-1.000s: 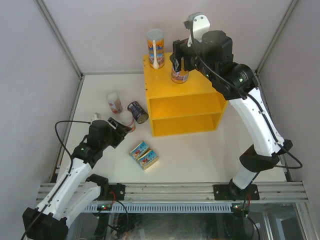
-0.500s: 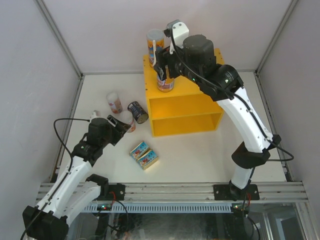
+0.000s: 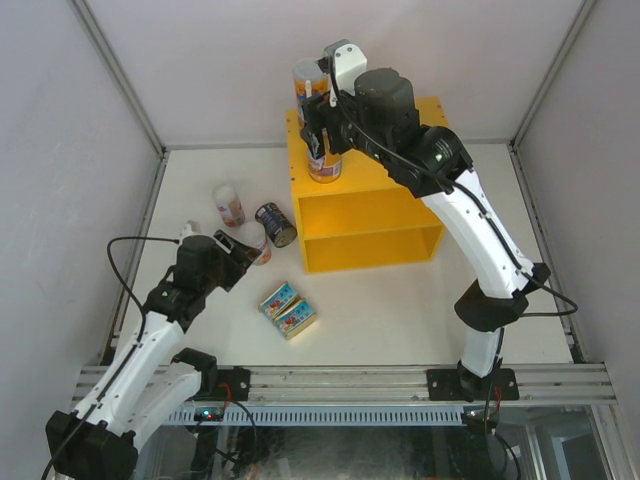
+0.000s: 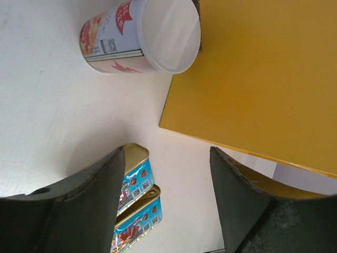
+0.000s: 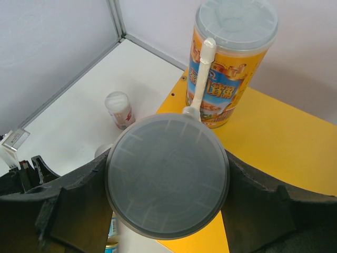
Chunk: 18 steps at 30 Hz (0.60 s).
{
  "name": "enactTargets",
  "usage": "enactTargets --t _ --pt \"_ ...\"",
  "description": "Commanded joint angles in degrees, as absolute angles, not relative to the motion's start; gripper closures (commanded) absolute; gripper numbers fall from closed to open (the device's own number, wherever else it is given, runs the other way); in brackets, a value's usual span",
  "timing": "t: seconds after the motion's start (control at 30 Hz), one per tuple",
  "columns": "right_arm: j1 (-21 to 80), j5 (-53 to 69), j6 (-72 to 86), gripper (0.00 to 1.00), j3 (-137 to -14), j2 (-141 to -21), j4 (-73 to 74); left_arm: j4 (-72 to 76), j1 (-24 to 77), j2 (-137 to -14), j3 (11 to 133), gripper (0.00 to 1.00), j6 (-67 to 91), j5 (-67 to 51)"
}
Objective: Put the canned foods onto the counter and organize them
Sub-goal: Place the canned food on the counter.
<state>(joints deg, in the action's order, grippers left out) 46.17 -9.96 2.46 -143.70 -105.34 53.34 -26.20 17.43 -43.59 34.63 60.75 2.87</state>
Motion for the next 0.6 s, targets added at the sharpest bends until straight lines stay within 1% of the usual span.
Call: enactTargets --t 0.0,0.2,0.3,0.4,0.57 --pt "46.14 -9.97 2.99 0.83 -147.27 -104.68 44.43 -25.07 16.92 -44.06 37.02 0.3 59.1 3.78" --pt "46.13 -9.58 3.25 0.77 -147.13 -106.01 43.72 -24.66 16.76 -44.64 36.77 0.3 59.2 3.74" --pt "46.1 -9.66 3.25 0.71 -146.98 -106.42 43.97 -24.61 16.68 -44.71 36.65 0.3 59.24 3.75" --pt "46.05 -10.26 3.37 0.6 -146.38 -106.61 44.02 -24.45 16.46 -45.03 36.56 0.29 59.17 3.47" --pt "45.81 -10.7 3.6 0.47 -145.78 -106.69 43.76 -24.19 16.18 -45.5 36.56 0.29 58.95 3.08"
